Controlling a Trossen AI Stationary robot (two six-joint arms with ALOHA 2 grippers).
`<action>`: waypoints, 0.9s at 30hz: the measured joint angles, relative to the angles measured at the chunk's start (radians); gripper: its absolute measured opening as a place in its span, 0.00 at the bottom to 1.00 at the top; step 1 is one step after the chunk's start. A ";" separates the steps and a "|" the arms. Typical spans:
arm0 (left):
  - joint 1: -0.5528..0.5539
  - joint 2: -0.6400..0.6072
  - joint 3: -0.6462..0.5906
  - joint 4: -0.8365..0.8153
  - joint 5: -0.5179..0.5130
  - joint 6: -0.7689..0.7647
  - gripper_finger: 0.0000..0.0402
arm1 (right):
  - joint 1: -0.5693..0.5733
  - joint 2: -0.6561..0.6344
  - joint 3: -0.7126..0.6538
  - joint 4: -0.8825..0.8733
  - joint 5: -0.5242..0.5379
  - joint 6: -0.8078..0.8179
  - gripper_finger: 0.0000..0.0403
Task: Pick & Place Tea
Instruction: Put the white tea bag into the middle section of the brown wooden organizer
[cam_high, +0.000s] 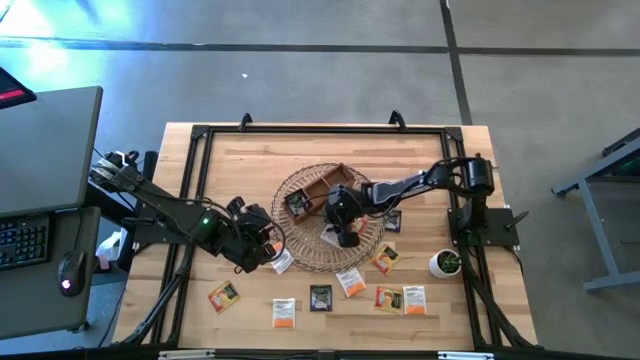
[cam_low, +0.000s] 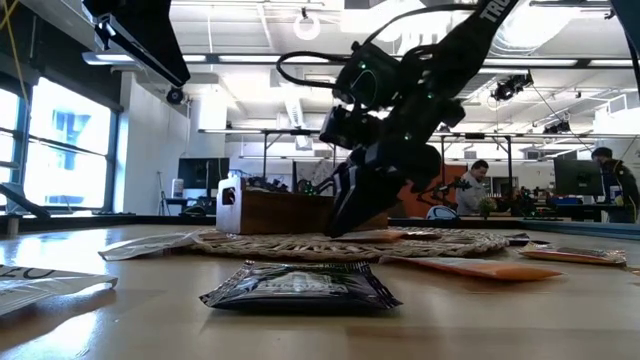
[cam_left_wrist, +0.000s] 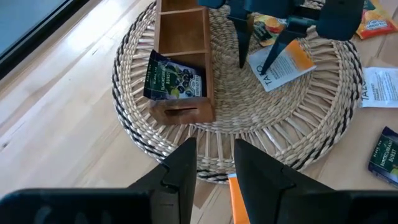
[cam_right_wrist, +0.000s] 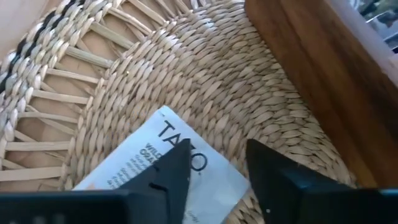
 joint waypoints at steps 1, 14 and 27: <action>0.000 0.000 0.000 0.000 0.000 0.000 0.26 | 0.000 0.000 0.000 -0.002 0.004 0.000 0.30; 0.000 0.000 0.000 0.000 0.008 0.000 0.26 | 0.002 -0.007 -0.005 0.069 0.048 0.004 0.04; 0.000 0.000 0.000 -0.004 0.010 0.000 0.26 | 0.031 -0.085 -0.006 0.083 0.049 0.051 0.01</action>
